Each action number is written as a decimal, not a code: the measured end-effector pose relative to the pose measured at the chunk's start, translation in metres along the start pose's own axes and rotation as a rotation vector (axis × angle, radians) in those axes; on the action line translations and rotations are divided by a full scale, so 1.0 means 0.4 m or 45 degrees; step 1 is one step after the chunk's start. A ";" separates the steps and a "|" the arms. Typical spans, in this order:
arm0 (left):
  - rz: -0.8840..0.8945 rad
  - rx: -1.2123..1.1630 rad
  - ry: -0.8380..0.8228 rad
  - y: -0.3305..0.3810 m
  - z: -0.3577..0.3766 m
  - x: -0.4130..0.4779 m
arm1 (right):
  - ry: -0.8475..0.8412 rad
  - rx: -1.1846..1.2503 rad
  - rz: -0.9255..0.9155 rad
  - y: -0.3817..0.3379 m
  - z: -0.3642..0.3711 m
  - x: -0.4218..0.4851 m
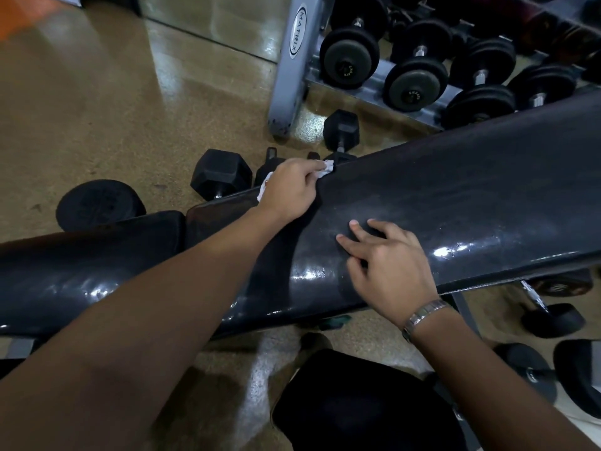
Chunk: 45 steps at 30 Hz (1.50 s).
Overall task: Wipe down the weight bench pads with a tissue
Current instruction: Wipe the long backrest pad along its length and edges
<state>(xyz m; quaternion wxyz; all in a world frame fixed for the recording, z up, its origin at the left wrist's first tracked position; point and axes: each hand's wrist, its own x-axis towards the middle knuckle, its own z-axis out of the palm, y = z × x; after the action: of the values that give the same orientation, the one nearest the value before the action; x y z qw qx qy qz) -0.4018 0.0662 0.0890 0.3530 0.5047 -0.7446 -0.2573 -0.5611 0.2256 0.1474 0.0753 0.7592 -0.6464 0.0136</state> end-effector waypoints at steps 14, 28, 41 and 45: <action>0.137 -0.062 0.107 0.041 0.018 -0.172 | -0.047 -0.009 0.002 -0.012 -0.012 0.003; 0.185 -0.029 0.102 0.070 0.050 -0.333 | -0.147 0.374 0.122 -0.010 -0.051 0.017; 0.343 -0.004 0.025 0.088 0.063 -0.456 | -0.248 0.459 0.159 0.006 -0.074 0.026; 0.453 0.037 0.003 0.088 0.063 -0.480 | -0.261 0.462 0.154 0.009 -0.081 0.028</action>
<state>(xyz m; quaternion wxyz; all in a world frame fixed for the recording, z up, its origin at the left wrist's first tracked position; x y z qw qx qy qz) -0.3953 0.2586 0.0485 0.3864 0.3705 -0.8254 -0.1793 -0.5604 0.2182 0.1810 -0.1298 0.7177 -0.6818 0.0568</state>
